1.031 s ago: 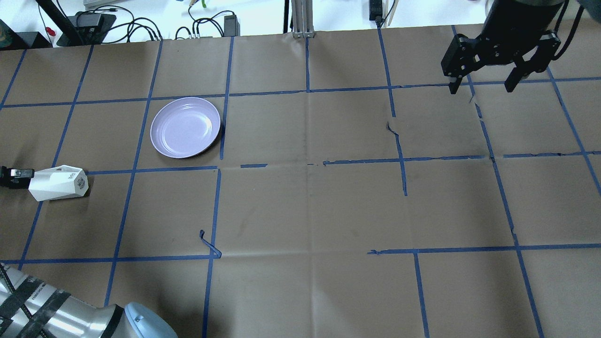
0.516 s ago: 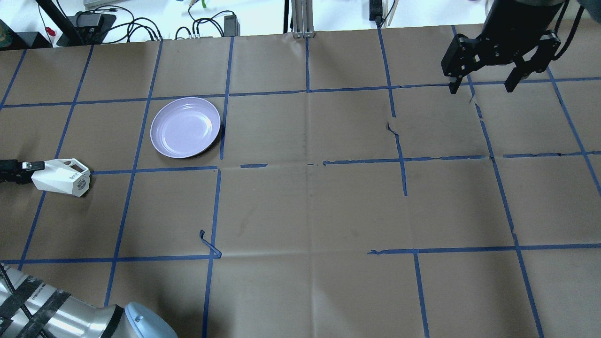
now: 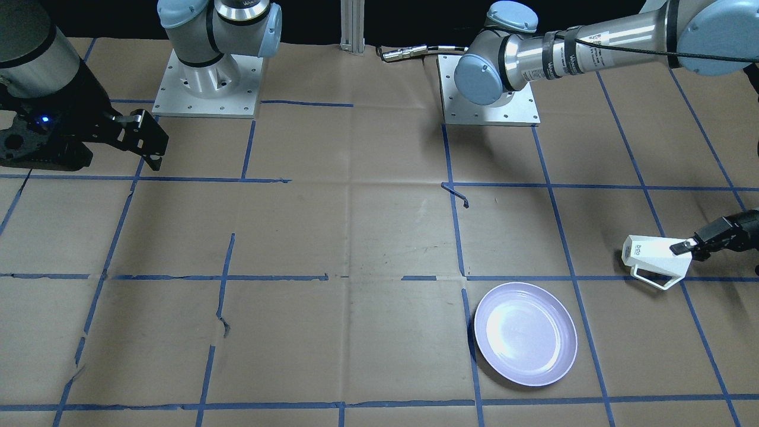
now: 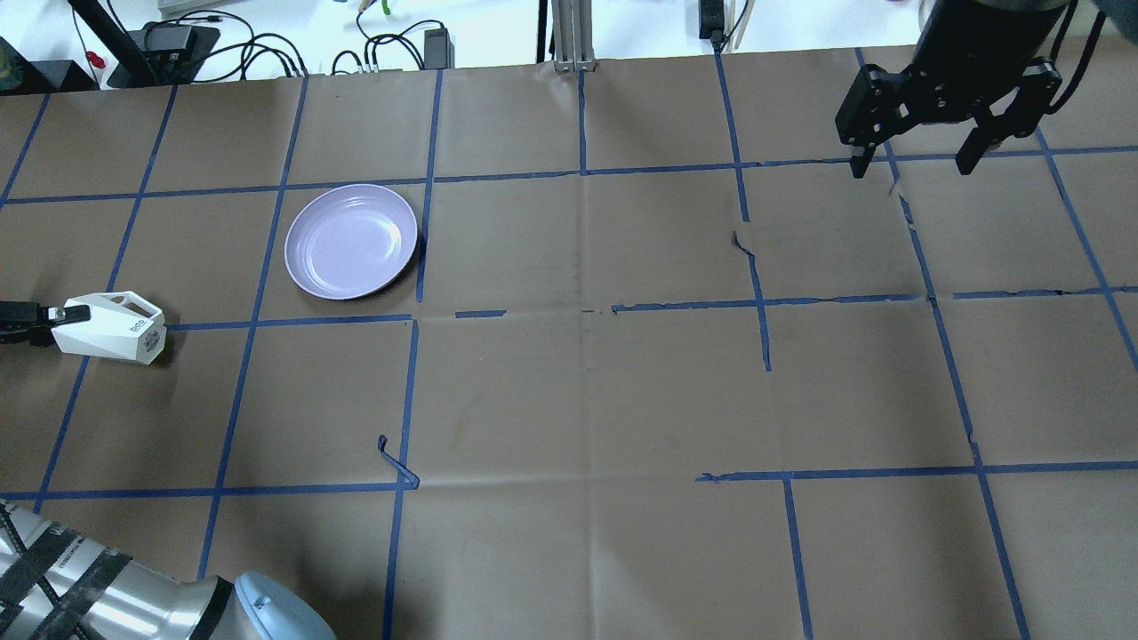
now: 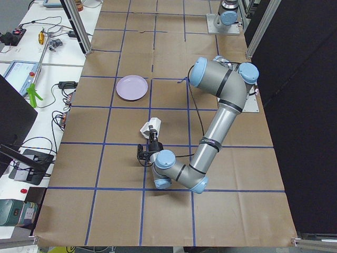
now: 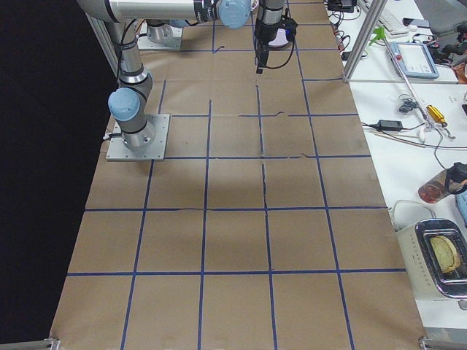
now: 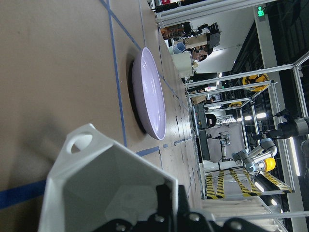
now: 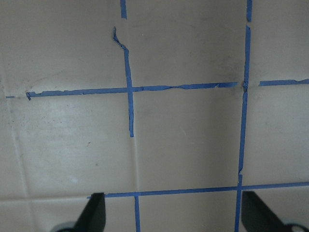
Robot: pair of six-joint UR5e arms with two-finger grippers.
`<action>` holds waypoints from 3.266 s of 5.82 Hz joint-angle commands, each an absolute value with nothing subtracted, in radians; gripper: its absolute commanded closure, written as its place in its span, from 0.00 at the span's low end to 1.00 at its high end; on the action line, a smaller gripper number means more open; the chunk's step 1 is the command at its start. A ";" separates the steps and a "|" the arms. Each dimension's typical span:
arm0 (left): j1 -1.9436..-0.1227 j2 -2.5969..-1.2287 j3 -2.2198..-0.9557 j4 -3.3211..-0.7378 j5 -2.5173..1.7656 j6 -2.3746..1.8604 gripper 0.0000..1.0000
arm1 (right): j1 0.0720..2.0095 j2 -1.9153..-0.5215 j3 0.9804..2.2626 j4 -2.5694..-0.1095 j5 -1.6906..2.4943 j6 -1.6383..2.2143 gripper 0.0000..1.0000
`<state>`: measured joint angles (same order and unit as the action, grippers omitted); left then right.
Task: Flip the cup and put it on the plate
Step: 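Lift the cup with the left gripper and rotate it upright, then carry the upright cup over the lavender plate and lower it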
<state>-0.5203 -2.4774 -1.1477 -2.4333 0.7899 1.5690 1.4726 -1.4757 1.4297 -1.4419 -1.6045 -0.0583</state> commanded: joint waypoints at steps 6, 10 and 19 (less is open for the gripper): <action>-0.695 -1.897 -1.175 -2.192 0.847 0.771 1.00 | 1.473 -1.476 1.430 -1.442 -1.605 -0.058 0.00; -1.385 -1.812 -1.264 -1.526 1.463 -0.064 1.00 | 1.473 -1.476 1.430 -1.442 -1.605 -0.058 0.00; -1.491 -1.999 -1.793 -0.512 1.664 -0.074 1.00 | 1.473 -1.476 1.430 -1.442 -1.605 -0.058 0.00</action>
<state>-1.4827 -1.9730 -1.7882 -0.5412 1.6637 -0.0649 1.4726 -1.4757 1.4296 -1.4419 -1.6045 -0.0583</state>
